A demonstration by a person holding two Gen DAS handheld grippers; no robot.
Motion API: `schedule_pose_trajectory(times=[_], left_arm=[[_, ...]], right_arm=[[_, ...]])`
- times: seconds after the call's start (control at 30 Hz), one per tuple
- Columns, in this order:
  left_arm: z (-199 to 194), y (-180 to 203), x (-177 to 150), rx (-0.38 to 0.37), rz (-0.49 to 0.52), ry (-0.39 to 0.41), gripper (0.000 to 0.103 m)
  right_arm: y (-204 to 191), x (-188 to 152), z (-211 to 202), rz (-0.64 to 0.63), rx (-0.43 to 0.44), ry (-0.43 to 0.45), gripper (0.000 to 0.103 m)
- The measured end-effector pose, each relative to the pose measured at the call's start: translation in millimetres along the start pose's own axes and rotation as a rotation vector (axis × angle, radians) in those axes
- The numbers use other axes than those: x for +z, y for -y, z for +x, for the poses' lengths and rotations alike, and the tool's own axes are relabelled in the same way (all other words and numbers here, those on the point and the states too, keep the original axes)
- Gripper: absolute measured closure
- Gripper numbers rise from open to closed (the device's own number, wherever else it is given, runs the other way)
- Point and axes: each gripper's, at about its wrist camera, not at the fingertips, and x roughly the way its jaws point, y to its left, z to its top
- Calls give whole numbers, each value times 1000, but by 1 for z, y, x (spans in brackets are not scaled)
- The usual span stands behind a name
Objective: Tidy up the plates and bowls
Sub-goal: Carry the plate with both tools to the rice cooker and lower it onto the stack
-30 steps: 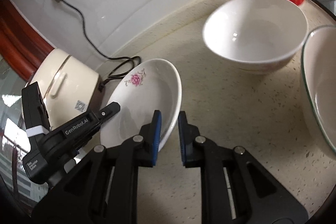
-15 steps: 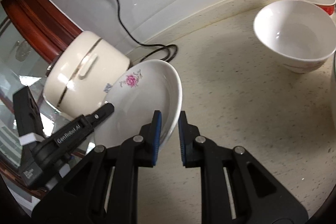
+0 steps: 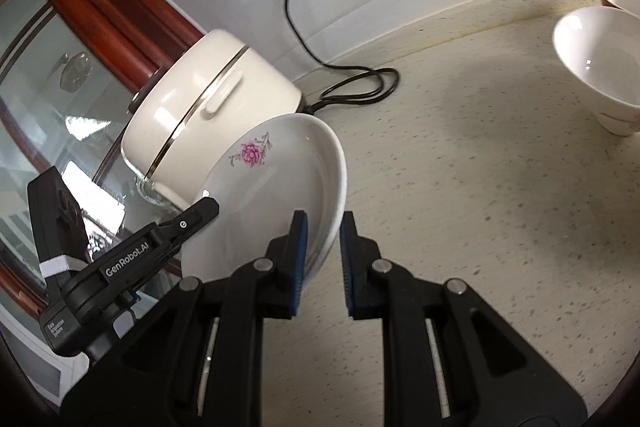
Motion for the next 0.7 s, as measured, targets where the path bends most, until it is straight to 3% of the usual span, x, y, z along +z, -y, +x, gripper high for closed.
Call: schedule_pose_trajectory(times=[0.7], left_arm=[[-30, -52, -22, 79, -62, 40, 85]], right_arm=[[-41, -29, 29, -136, 41, -80, 83]])
